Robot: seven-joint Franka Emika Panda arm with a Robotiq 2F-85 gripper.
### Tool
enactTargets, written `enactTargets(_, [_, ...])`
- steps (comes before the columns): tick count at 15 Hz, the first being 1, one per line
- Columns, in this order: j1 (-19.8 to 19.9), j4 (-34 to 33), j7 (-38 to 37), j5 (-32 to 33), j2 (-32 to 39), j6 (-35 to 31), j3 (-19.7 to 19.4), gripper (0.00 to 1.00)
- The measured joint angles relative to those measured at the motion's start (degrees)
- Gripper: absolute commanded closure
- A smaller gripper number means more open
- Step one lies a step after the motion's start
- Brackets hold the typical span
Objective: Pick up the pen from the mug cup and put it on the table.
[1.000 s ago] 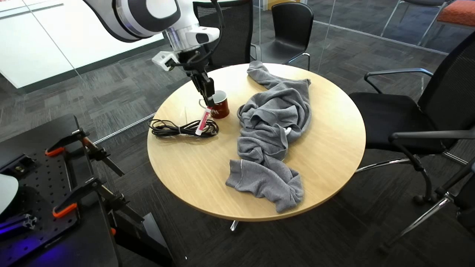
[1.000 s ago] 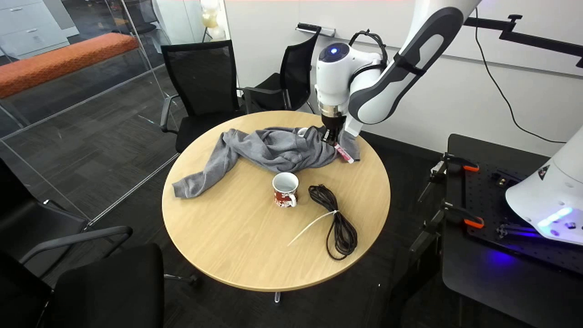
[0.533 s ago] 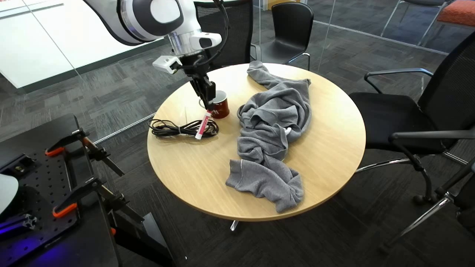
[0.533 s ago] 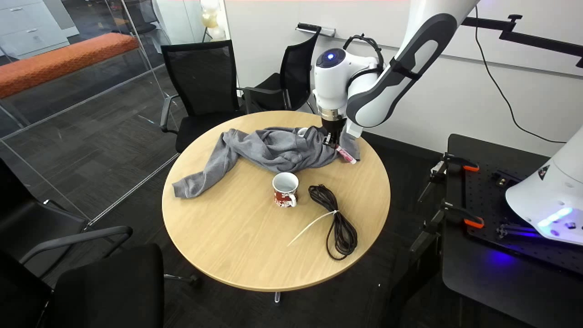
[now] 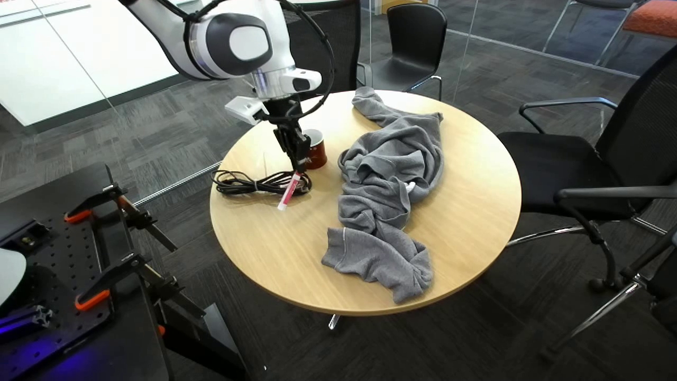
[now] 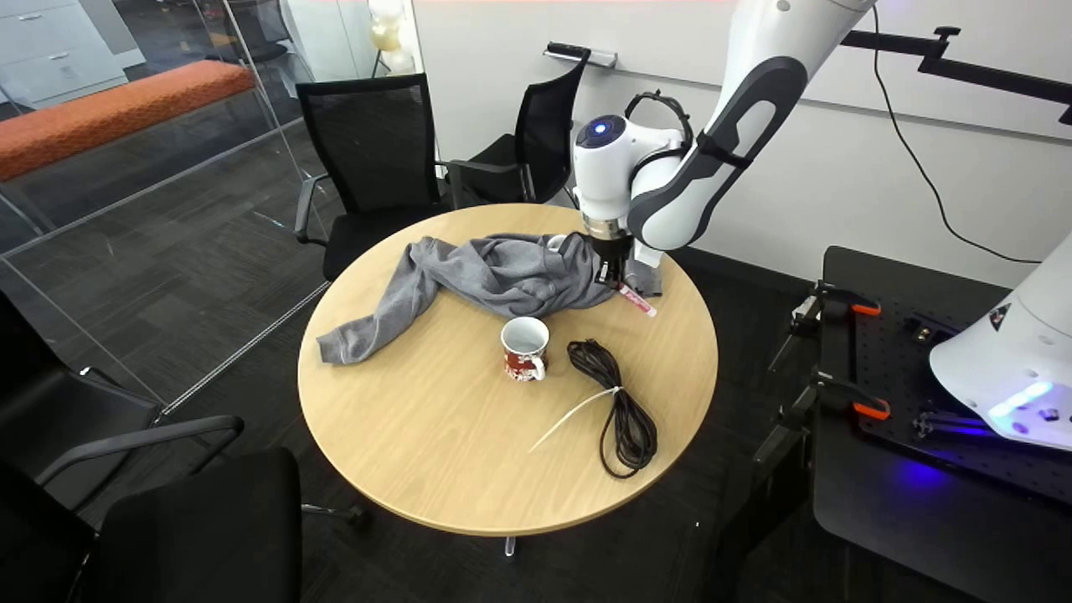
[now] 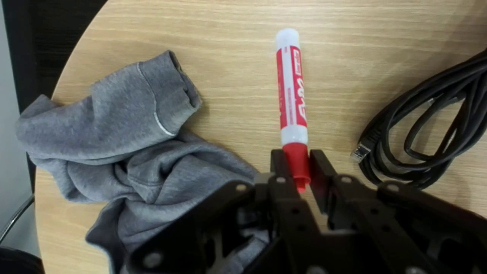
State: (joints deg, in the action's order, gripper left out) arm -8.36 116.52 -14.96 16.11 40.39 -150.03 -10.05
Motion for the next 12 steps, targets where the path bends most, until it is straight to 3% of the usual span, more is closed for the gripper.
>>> enactTargets(12, [6.2,-11.5,10.1,-5.3,11.3,4.1,4.6,0.95])
